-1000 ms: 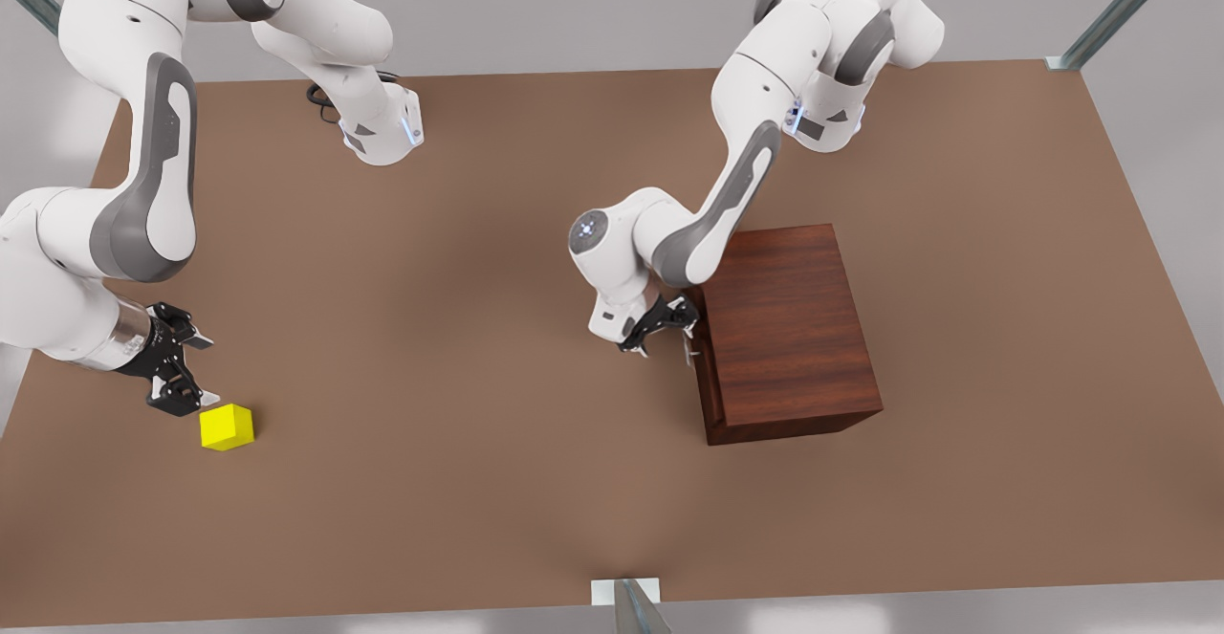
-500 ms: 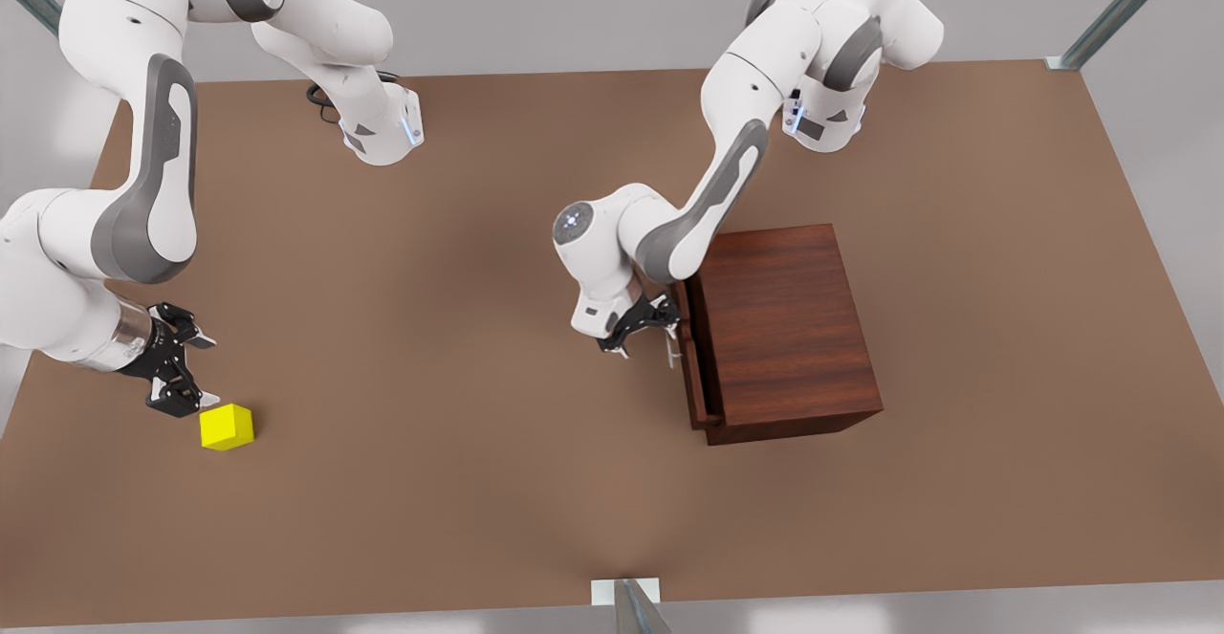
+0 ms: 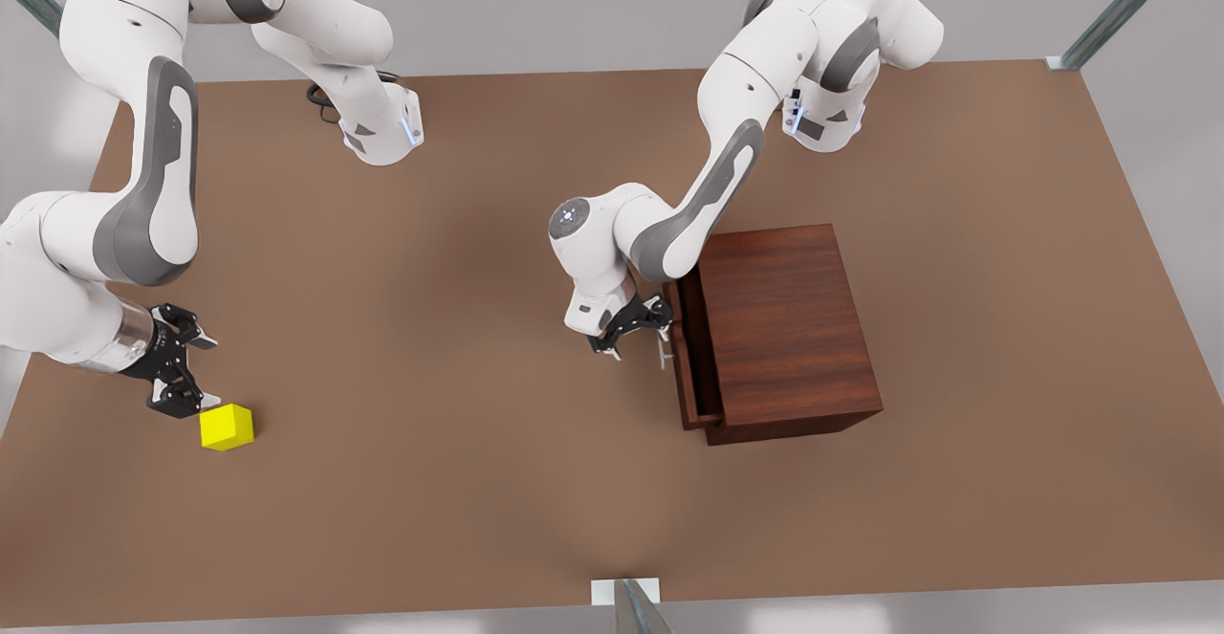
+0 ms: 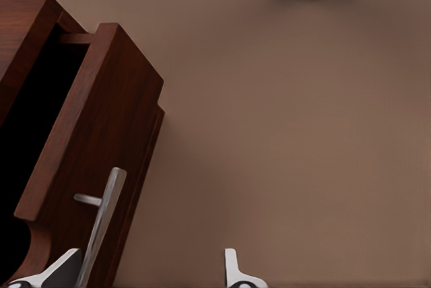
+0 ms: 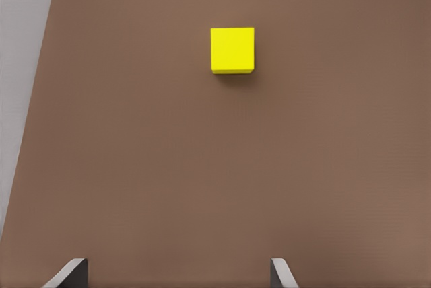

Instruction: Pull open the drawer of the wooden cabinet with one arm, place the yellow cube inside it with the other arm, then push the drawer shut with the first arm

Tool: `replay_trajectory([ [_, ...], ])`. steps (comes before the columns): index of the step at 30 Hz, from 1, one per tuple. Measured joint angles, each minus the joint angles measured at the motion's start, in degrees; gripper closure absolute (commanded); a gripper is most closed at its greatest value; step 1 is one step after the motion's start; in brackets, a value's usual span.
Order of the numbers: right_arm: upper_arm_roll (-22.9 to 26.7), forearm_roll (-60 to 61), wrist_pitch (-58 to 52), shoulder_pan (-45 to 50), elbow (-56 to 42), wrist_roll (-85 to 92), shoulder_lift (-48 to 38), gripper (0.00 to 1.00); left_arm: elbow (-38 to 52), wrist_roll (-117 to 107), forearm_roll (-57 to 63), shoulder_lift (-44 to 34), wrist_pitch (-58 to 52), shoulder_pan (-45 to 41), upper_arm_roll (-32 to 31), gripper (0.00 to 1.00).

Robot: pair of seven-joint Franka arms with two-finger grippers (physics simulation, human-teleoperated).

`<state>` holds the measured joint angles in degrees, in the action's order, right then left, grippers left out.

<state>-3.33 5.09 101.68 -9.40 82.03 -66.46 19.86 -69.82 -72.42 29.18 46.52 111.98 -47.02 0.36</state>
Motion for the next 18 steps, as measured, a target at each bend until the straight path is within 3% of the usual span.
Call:
replay_trajectory([
  [18,-0.2,-2.8,0.4,0.0,-4.0,-0.3,6.8,0.00,0.0,-0.6,0.1,0.1,3.9,-0.8,-0.1,0.00],
])
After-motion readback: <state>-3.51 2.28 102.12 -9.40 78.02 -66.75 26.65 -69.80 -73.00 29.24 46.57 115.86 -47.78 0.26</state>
